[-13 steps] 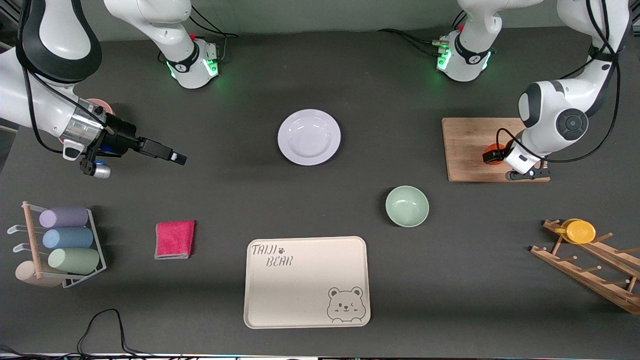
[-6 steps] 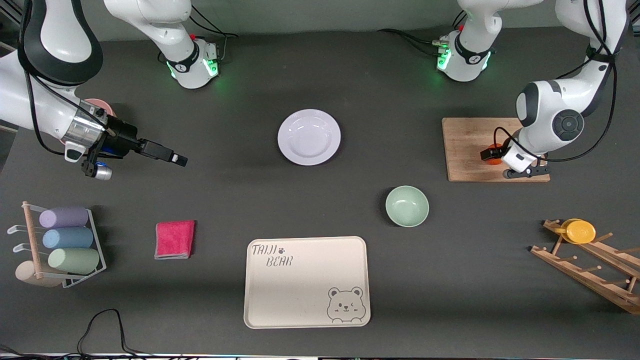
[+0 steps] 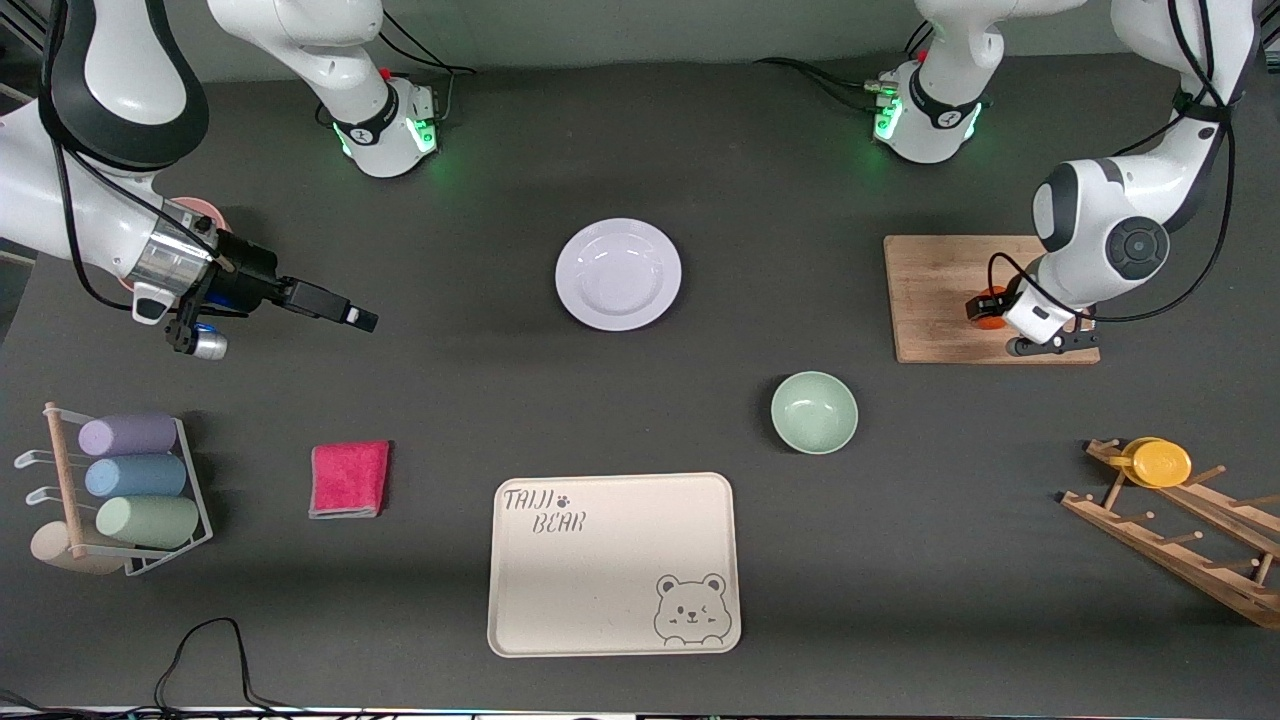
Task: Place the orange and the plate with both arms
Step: 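Close the left gripper around the orange on the cutting board, then lift the orange off the board with the left gripper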
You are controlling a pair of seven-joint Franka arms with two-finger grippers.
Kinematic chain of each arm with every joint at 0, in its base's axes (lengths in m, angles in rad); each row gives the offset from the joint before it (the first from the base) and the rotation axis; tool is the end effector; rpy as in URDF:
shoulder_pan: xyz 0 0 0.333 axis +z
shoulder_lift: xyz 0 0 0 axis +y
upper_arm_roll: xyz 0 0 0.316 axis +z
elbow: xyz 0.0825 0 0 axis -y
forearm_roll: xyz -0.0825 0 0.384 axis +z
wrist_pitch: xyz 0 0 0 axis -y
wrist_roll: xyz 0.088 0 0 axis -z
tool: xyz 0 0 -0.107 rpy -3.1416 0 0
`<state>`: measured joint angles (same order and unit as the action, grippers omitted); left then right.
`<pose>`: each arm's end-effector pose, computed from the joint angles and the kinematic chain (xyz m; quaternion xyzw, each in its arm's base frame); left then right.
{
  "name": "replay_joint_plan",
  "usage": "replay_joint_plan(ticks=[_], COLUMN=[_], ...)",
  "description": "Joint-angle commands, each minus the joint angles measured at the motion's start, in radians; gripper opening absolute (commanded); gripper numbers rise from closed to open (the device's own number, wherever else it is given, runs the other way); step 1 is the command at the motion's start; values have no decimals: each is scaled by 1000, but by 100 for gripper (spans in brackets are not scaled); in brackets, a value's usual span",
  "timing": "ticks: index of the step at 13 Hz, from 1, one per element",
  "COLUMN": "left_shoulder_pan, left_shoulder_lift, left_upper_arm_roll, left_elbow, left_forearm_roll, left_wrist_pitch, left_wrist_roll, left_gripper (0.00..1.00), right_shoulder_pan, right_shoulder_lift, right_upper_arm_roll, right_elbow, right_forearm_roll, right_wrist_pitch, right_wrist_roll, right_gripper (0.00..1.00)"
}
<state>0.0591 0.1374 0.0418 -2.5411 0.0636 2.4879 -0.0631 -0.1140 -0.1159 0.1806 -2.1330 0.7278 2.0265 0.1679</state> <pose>0.4343 0.0442 0.2063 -0.9938 -0.0547 0.0955 0.0179 0.5191 0.0751 0.4702 -0.9286 0.2032 0.0310 0.3089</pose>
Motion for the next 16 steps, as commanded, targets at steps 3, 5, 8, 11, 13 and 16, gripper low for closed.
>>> replay_joint_plan(ticks=[3, 5, 8, 11, 13, 16], left_shoulder_pan=[-10, -19, -56, -139, -180, -190], left_shoulder_lift=[-186, -217, -210, -202, -188, -161], left_upper_arm_roll=[-2, -5, -8, -8, -23, -146], left_elbow=[54, 192, 434, 608, 711, 795], left_forearm_roll=[-7, -7, -10, -11, -52, -145], left_wrist_pitch=[-201, -408, -666, -814, -924, -965], left_wrist_roll=[-11, -14, -11, -50, -116, -306], left_gripper=[0, 0, 0, 0, 0, 0], right_shoulder_pan=[5, 4, 4, 5, 4, 5], right_shoulder_lift=[-4, -2, -8, -33, -44, -42], right_upper_arm_roll=[-1, -1, 0, 8, 7, 10], right_elbow=[-5, -7, -7, -53, -80, -94], right_forearm_roll=[28, 28, 28, 30, 73, 84], right_wrist_pitch=[12, 12, 9, 14, 9, 15], right_wrist_roll=[-27, -27, -28, -81, -149, -207], right_gripper=[100, 100, 100, 100, 100, 100])
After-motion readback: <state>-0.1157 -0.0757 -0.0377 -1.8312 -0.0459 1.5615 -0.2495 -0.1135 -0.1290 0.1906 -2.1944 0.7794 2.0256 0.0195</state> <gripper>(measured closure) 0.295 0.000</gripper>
